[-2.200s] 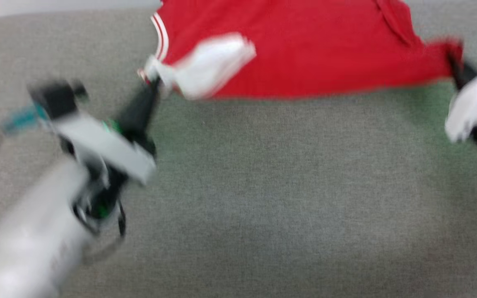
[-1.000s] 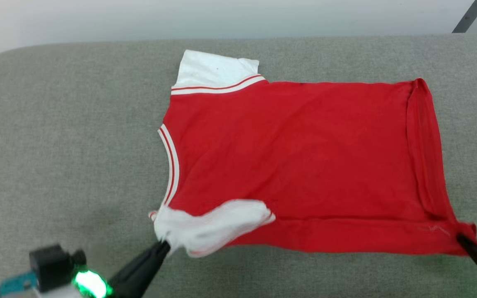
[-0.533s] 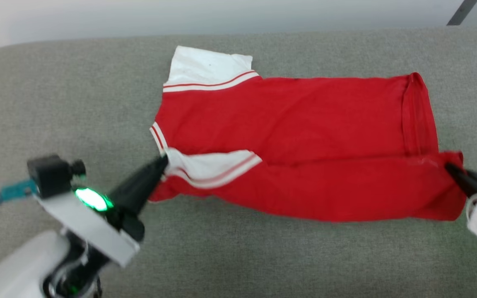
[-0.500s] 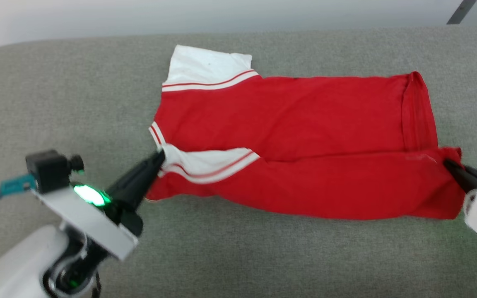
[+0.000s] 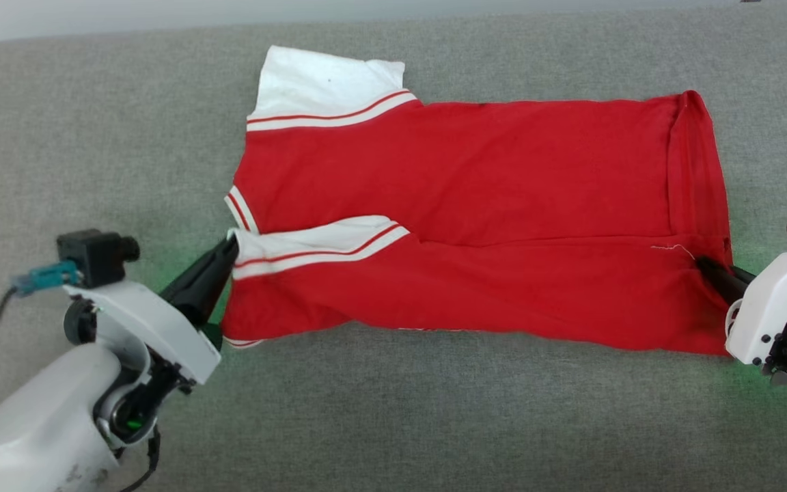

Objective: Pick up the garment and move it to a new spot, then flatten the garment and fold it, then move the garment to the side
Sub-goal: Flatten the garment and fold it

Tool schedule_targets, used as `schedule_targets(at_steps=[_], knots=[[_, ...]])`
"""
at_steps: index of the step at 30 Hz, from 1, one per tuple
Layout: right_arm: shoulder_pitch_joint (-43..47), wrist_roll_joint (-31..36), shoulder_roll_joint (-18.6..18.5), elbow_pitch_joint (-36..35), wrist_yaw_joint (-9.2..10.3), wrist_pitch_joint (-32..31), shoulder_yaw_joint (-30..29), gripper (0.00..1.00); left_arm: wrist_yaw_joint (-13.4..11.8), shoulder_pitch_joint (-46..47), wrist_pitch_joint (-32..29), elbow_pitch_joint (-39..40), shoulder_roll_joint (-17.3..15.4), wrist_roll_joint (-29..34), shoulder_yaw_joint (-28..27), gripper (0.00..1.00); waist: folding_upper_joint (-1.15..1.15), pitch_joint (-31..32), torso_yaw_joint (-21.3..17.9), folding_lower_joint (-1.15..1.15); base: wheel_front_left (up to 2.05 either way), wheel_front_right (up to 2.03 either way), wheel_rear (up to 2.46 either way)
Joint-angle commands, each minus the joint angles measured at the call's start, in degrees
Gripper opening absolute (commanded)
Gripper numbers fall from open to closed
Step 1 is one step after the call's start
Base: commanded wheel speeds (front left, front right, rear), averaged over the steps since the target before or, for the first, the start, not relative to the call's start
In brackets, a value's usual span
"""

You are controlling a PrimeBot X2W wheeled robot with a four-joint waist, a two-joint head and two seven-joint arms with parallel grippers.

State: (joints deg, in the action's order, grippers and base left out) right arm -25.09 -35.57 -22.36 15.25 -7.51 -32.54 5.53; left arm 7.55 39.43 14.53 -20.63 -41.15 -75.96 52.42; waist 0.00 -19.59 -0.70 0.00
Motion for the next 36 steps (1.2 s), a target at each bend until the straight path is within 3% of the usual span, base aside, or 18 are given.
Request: schedule_targets(at_steps=[1, 4, 5, 6, 7, 8, 9, 10, 11, 21, 24, 28, 32, 36], knots=[[-0.6, -0.3, -0.2, 0.5, 0.04, 0.6, 0.3, 0.00, -0.1, 0.8, 0.1, -1.2, 0.3, 1.2, 1.0, 0.00, 0.00, 0.0, -0.1, 0.00, 0.00, 0.00, 0.00], [-1.4, -0.9, 0.0, 2.2, 0.04, 2.2, 1.2, 0.00, -0.1, 1.8, -0.2, -4.6, 1.4, 1.2, 3.7, 0.00, 0.00, 0.5, -0.2, 0.00, 0.00, 0.00, 0.00], [-1.6, -1.0, 0.0, 2.6, 0.04, 2.7, 1.5, 0.00, -0.2, 2.1, -0.5, -5.3, 1.5, 1.1, 4.8, 0.24, 0.00, 0.9, -0.2, 0.00, 0.00, 0.00, 0.00], [-1.8, -1.2, -0.1, 3.0, 0.04, 3.2, 1.7, 0.00, -0.2, 2.6, -0.6, -5.9, 1.3, 1.2, 5.6, 0.59, 0.00, 1.2, -0.2, 0.00, 0.00, 0.00, 0.00], [-2.0, -1.2, -0.1, 3.2, 0.04, 3.8, 1.8, 0.09, -0.2, 3.2, -0.6, -6.6, 1.0, 1.4, 6.3, 0.95, 0.00, 1.7, -0.1, 0.00, 0.00, 0.00, 0.00], [-2.2, -1.1, -0.3, 3.5, 0.04, 4.4, 1.9, 0.35, -0.2, 3.5, -1.0, -6.8, 0.8, 1.2, 7.2, 1.00, 0.00, 2.2, -0.1, 0.00, 0.00, 0.00, 0.00], [-2.3, -1.0, -0.6, 3.7, 0.04, 5.0, 2.1, 0.54, -0.1, 3.8, -1.6, -6.9, 0.6, 1.0, 8.1, 1.00, 0.00, 2.8, 0.0, 0.00, 0.00, 0.00, 0.00], [-2.4, -1.1, -0.8, 3.9, 0.04, 5.5, 2.2, 0.94, -0.1, 4.4, -2.2, -7.0, -0.1, 1.0, 8.9, 1.00, 0.00, 3.3, 0.1, 0.00, 0.00, 0.00, 0.00], [-2.4, -1.2, -0.8, 4.0, 0.04, 6.0, 2.3, 1.00, -0.1, 5.1, -3.0, -6.9, -0.8, 1.3, 9.9, 1.00, 0.00, 3.8, 0.2, 0.00, 0.00, 0.00, 0.00], [-0.2, -2.7, -1.4, 3.0, 0.04, 8.4, 1.5, 1.00, -0.1, 11.9, -16.0, -4.6, -7.8, 2.1, 16.8, 1.00, 0.00, 9.0, 1.0, 0.00, 0.00, 0.00, 0.00], [0.6, -2.6, -1.7, 2.3, 0.04, 8.4, 1.4, 1.00, -0.7, 13.0, -24.3, -3.0, -8.3, -1.7, 17.2, 1.00, 0.00, 9.7, 1.1, 0.00, 0.00, 0.00, 0.00], [1.4, -2.4, -1.7, 0.7, 0.04, 8.0, 1.6, 1.00, -3.5, 13.5, -36.1, 0.7, -8.3, -6.6, 18.1, 1.00, 0.00, 9.6, 0.6, 0.00, 0.00, 0.00, 0.00], [1.3, -2.3, -1.2, -1.0, 0.04, 7.5, 2.2, 1.00, -5.8, 13.0, -42.3, 1.8, -8.0, -9.2, 18.8, 1.00, 0.00, 8.9, -1.1, 0.00, 0.00, 0.00, 0.00], [1.3, -2.0, -0.8, -2.4, 0.04, 7.3, 2.9, 1.00, -6.4, 11.7, -44.2, 0.6, -7.2, -12.4, 18.2, 1.00, 0.00, 7.7, -3.5, 0.00, 0.00, 0.00, 0.00]])
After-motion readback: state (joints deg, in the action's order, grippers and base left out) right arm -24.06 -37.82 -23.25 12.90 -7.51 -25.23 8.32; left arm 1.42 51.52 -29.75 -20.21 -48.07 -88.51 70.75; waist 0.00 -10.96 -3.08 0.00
